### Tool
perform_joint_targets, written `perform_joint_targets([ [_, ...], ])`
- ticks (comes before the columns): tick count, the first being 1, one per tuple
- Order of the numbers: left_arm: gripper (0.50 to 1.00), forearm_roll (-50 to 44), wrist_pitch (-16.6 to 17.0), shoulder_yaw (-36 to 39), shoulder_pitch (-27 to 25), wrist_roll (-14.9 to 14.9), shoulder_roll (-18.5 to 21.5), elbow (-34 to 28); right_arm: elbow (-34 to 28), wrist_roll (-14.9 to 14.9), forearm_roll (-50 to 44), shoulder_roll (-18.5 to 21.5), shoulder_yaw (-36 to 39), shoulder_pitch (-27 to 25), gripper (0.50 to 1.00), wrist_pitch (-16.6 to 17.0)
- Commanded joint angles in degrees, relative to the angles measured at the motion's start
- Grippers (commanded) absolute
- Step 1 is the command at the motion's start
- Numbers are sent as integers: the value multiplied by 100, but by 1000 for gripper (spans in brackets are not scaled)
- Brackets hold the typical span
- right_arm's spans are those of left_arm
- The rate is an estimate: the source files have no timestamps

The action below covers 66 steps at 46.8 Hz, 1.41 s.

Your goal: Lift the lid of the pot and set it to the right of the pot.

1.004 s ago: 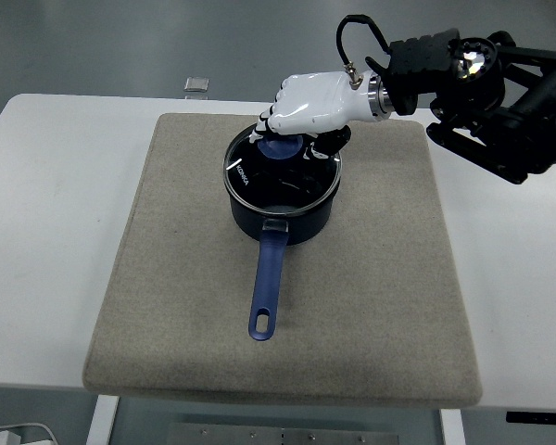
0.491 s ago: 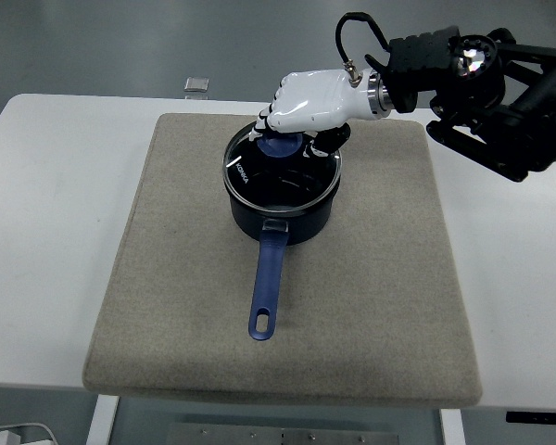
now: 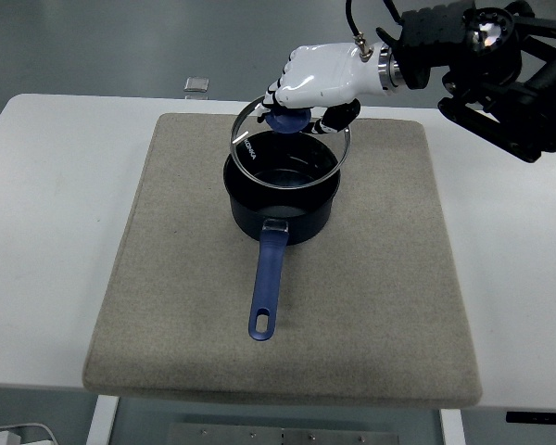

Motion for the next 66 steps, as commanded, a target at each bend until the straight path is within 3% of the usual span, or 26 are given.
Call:
perform_joint_targets([
  [1,1000,0,0,-9,0,0,0,0,-200,0,23,20,3,-7,500,0],
  [28,1000,0,0,0,0,0,0,0,-1017,0,41,3,3,-104,500,35],
  [66,1000,0,0,0,0,0,0,0,-1844,0,23,-41,-6,-763,500,-149],
])
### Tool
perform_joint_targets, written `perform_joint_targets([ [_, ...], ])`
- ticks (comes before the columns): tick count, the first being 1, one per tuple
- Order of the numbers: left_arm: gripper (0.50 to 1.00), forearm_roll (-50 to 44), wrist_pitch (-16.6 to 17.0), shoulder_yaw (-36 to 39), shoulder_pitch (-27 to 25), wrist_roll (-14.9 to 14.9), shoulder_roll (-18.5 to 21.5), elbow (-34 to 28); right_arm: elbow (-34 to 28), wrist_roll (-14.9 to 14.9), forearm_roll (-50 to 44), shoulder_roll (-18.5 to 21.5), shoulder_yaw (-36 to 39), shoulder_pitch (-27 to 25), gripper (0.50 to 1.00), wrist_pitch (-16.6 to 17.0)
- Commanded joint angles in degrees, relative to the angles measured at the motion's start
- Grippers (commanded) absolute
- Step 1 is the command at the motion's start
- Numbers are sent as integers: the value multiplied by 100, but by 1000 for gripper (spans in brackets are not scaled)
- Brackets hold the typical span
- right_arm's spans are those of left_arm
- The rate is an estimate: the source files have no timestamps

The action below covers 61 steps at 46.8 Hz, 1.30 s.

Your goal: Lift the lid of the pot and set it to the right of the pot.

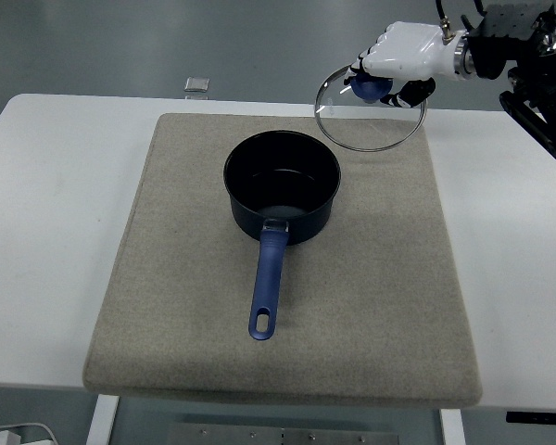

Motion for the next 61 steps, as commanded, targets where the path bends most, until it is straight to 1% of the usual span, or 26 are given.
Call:
perform_joint_targets([
  [1,1000,0,0,1,1,0,0,0,-12,0,-2,0,0,-48,500,-22],
  [15,1000,0,0,-7,1,0,0,0,-39,0,7,-35,-149,-198,500,-163],
  [34,1000,0,0,1,1,0,0,0,-56,0,7,-35,-254,-418,500,-172],
  [41,1000,0,0,1,1,0,0,0,-39,0,34,-114,-386,-418,500,-137],
  [61,1000,0,0,1,1,0,0,0,5,0,227,-114,-413,-532,500,-93],
])
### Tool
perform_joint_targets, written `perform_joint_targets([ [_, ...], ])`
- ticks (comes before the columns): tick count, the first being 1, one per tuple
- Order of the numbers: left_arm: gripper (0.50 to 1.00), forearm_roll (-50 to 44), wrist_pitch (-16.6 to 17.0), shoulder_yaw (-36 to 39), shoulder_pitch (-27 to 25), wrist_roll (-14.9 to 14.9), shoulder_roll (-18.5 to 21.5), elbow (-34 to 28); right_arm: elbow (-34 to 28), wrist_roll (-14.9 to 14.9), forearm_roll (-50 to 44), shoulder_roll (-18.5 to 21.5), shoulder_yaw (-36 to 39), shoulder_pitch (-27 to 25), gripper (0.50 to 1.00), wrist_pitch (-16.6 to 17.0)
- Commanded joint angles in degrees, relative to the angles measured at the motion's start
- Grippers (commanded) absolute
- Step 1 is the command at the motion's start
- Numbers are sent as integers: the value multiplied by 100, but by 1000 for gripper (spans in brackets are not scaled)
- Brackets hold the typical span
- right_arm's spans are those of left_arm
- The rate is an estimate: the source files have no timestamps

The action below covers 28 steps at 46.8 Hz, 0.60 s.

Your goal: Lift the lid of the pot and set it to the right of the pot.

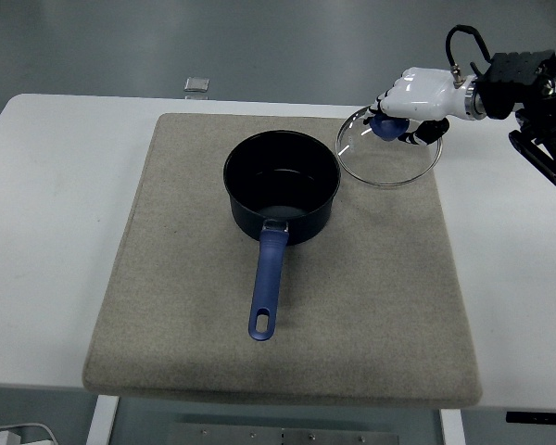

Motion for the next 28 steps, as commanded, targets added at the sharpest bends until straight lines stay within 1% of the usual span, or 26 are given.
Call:
perform_joint_targets([
  [1,1000,0,0,0,0,0,0,0,0,0,39,0,-3,-35,500,1],
  [20,1000,0,0,0,0,0,0,0,9,0,65,35,15,-149,500,-17],
  [28,1000,0,0,0,0,0,0,0,9,0,65,62,41,-281,500,-35],
])
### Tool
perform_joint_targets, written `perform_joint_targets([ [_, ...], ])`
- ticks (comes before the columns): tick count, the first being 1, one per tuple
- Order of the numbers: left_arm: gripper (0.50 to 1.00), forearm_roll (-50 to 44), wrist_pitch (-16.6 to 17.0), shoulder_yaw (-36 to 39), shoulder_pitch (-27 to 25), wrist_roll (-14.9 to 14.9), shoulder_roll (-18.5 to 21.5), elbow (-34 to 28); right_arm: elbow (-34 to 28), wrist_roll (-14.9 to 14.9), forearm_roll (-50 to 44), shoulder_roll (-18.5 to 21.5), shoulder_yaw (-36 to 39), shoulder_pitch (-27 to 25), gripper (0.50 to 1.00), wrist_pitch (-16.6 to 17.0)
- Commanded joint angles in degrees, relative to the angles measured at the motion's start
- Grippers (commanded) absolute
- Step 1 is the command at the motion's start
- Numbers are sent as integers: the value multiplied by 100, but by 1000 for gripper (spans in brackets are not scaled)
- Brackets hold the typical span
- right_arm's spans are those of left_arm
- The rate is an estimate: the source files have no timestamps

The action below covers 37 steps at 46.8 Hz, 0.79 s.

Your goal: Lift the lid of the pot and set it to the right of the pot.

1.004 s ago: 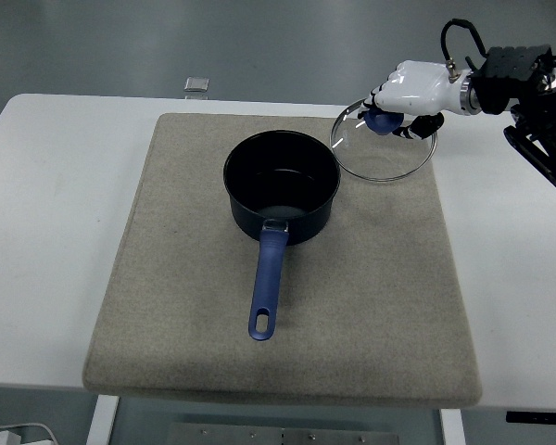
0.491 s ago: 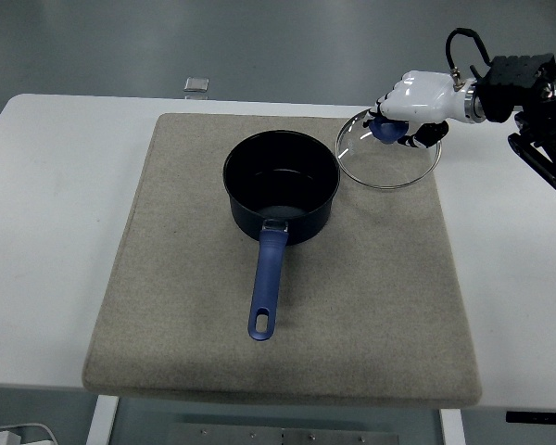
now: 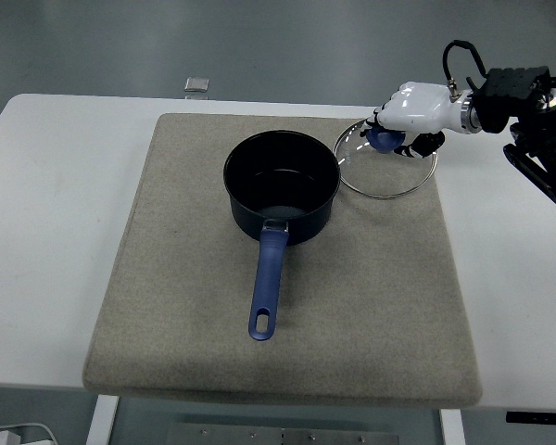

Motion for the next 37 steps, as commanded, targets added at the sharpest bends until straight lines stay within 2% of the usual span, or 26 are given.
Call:
perform_joint_targets([
  [1,1000,0,0,0,0,0,0,0,0,0,-2,11,16,-23,500,-9],
  [37,1000,0,0,-9,0,0,0,0,-9,0,288,55,8,-181,500,-44],
])
